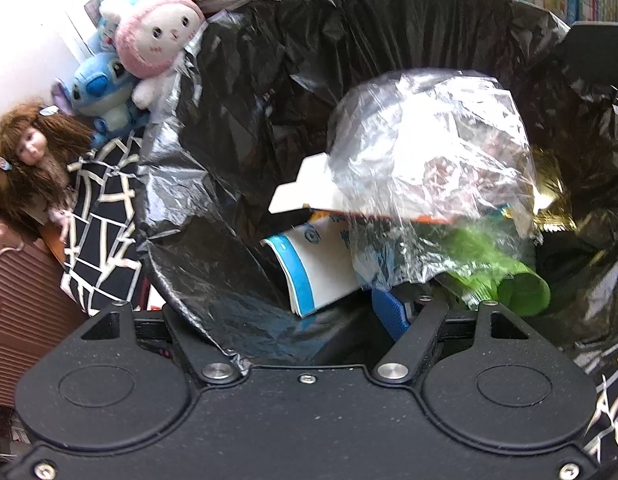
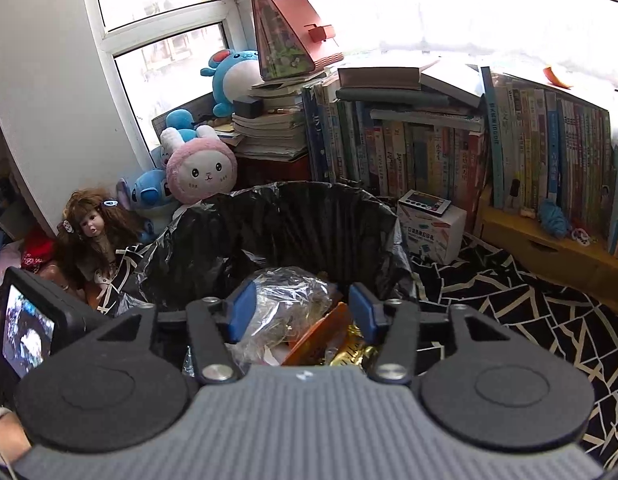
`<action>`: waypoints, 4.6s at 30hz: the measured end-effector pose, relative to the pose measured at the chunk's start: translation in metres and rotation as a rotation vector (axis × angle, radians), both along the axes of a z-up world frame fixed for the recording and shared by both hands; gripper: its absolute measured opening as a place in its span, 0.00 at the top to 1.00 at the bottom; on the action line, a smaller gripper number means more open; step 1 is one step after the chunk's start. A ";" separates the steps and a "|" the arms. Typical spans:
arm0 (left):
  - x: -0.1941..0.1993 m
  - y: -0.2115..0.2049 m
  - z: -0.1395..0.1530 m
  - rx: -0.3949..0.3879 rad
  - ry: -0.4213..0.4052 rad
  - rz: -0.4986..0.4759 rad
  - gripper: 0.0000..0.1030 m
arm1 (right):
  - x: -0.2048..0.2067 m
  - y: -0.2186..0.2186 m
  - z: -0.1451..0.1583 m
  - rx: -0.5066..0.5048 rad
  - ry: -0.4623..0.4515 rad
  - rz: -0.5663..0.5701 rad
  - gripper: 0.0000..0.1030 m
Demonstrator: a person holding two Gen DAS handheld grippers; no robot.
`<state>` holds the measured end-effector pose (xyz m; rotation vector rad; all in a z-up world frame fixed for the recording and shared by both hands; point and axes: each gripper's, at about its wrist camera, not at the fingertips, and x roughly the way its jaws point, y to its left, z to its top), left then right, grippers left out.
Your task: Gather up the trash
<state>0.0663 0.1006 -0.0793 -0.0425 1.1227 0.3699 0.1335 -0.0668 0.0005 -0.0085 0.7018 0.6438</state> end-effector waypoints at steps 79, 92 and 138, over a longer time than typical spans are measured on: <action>-0.086 -0.077 0.083 -0.155 -0.167 -0.314 0.18 | -0.125 -0.131 -0.030 -0.111 0.109 -0.450 0.00; -0.087 -0.079 0.078 -0.123 -0.144 -0.310 0.18 | -0.126 -0.125 -0.028 -0.130 0.098 -0.435 0.00; -0.089 -0.081 0.078 -0.103 -0.146 -0.327 0.11 | -0.125 -0.122 -0.027 -0.131 0.125 -0.413 0.00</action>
